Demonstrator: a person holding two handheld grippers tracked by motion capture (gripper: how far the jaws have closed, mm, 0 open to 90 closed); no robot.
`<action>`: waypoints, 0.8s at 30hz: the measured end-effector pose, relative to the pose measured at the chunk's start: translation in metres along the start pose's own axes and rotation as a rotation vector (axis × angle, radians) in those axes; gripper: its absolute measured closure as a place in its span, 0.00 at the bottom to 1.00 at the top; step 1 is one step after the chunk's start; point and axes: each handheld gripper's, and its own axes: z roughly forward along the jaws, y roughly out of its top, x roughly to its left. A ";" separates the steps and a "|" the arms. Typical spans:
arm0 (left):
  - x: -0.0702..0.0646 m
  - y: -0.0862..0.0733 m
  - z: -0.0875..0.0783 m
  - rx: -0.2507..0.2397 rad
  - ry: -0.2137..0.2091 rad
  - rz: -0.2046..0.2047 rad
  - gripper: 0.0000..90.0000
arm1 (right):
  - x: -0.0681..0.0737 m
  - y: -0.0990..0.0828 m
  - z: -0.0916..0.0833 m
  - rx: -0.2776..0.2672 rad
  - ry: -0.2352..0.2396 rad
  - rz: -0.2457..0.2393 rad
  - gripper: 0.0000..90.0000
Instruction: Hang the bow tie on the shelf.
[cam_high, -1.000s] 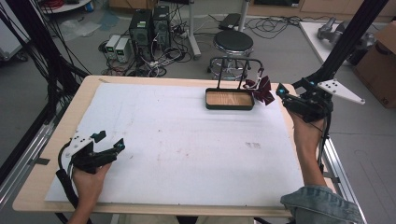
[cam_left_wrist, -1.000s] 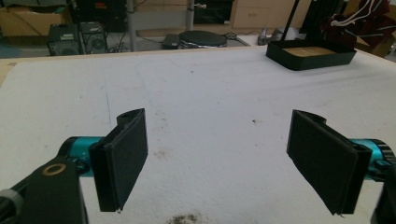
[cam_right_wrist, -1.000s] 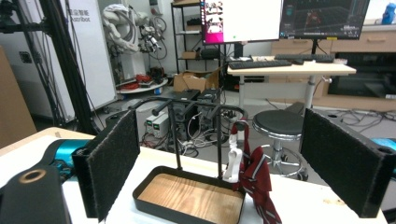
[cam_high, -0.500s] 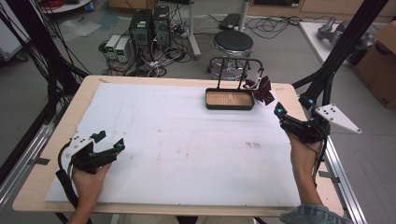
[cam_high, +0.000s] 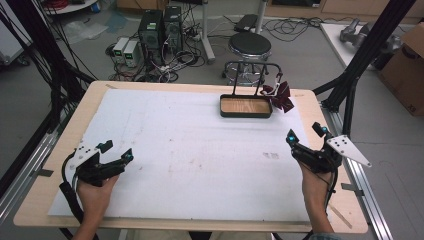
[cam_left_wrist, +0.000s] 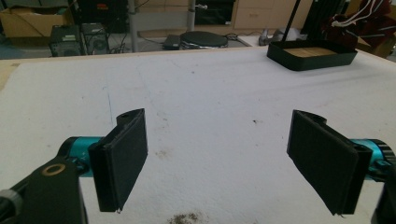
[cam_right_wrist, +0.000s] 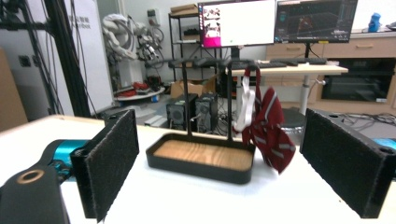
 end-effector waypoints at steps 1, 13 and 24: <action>0.000 0.000 0.000 -0.001 0.001 -0.001 0.23 | 0.001 -0.004 -0.001 0.000 -0.004 -0.006 0.12; 0.000 0.000 0.000 0.000 0.002 0.001 0.23 | 0.005 -0.059 -0.009 0.110 -0.008 -0.001 0.12; 0.000 0.000 0.000 0.007 0.005 0.006 0.23 | 0.008 -0.081 -0.007 0.190 -0.007 0.000 0.12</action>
